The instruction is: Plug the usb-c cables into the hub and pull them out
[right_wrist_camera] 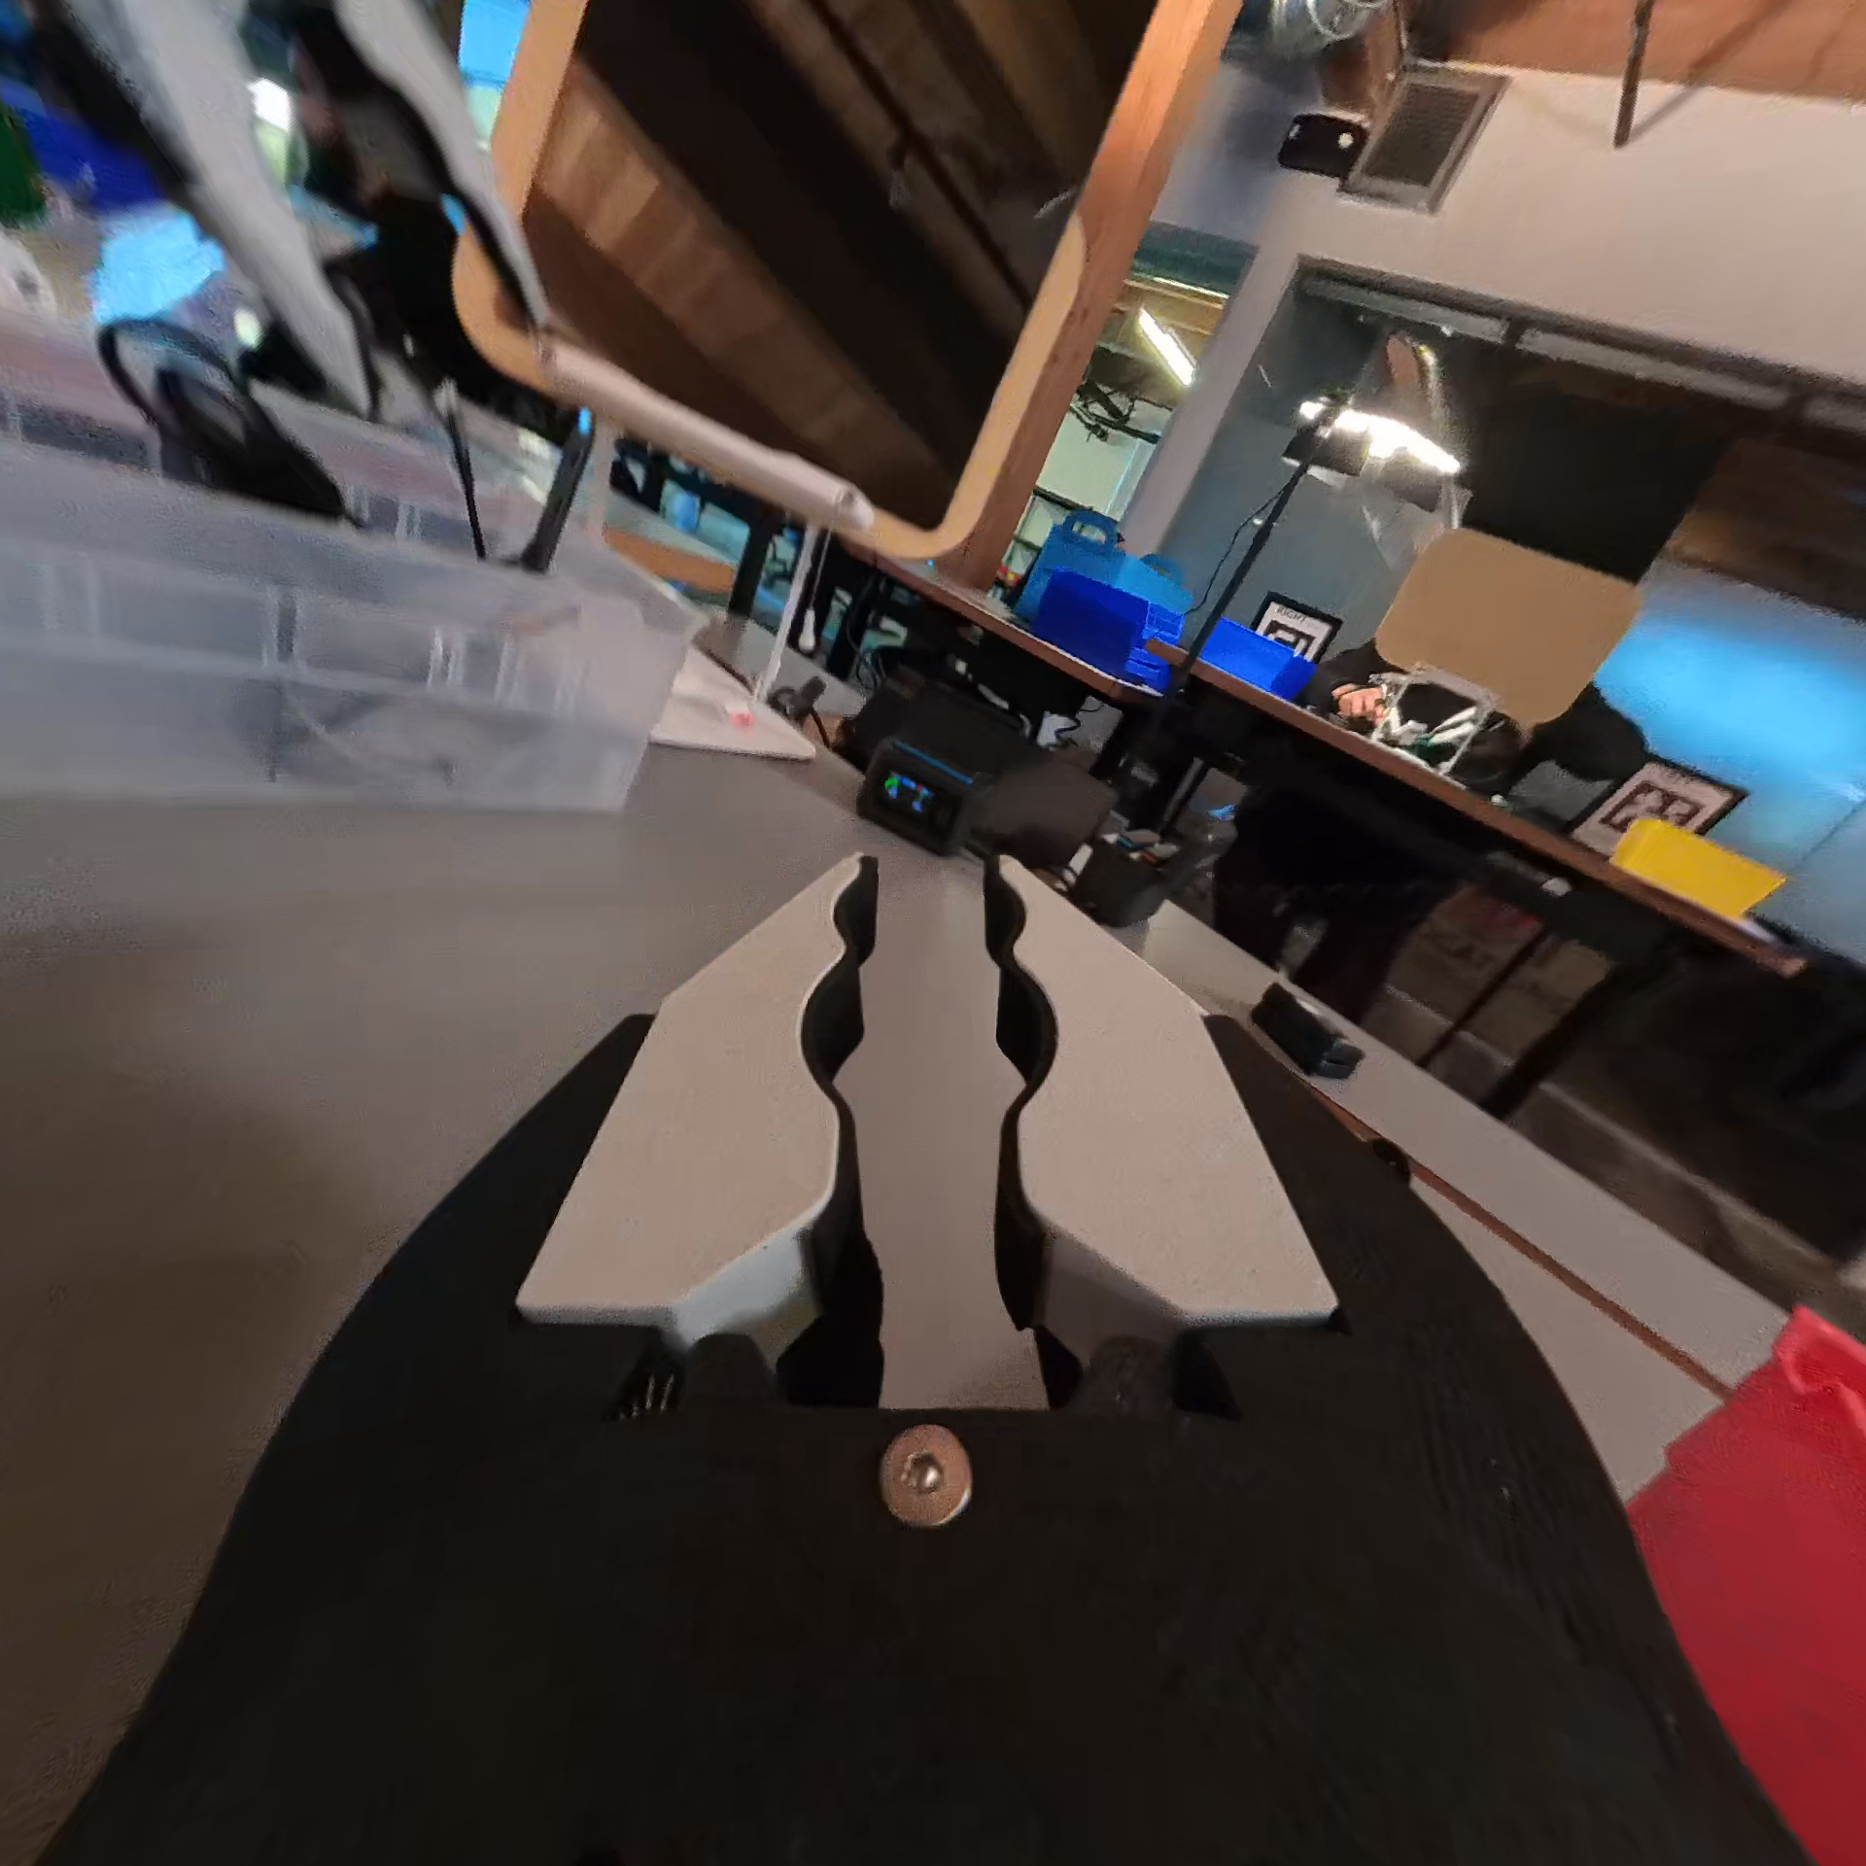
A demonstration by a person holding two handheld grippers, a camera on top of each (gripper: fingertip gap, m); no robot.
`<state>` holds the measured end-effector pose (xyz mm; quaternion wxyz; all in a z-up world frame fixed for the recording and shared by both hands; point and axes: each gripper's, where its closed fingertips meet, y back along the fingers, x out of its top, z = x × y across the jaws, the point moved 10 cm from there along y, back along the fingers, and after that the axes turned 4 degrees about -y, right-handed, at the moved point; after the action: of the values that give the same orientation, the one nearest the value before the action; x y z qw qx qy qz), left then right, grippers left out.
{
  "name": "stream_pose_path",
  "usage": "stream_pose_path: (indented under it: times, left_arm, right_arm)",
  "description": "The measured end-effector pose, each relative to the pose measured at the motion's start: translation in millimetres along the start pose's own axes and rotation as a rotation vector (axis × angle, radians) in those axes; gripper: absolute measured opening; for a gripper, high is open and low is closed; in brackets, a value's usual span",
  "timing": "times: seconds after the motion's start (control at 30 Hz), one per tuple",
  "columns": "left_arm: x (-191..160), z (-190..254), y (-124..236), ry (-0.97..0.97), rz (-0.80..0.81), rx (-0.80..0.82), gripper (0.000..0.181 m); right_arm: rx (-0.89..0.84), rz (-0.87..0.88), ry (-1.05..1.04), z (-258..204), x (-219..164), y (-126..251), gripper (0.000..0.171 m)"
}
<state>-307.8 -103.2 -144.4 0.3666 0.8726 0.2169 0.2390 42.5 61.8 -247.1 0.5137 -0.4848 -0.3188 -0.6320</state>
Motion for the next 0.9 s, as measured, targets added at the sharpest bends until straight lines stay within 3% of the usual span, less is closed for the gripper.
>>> stream_pose_path:
  times: [0.17, 0.33, 0.5, 0.6, 0.9]
  left_arm:
    - [1, -31, -34, -0.152, -0.129, -0.065, 0.085]
    - [1, -41, -59, -0.173, -0.151, -0.231, 0.069]
    - [-1, -34, -80, -0.287, -0.266, -0.269, 0.063]
    - [1, -36, -73, -0.356, -0.3, -0.246, 0.024]
    - [-15, -18, -48, -0.327, -0.371, -0.262, 0.008]
  right_arm:
    - [0.038, -0.033, 0.122, -14, -12, -2, 0.017]
    - [-0.014, -0.078, 0.024, -4, -23, -6, 0.017]
    - [-0.038, -0.059, -0.056, 4, -25, -4, 0.017]
    - [-0.032, -0.063, -0.044, 2, -26, -6, 0.016]
    - [-0.006, -0.08, -0.01, 0, -27, -12, 0.015]
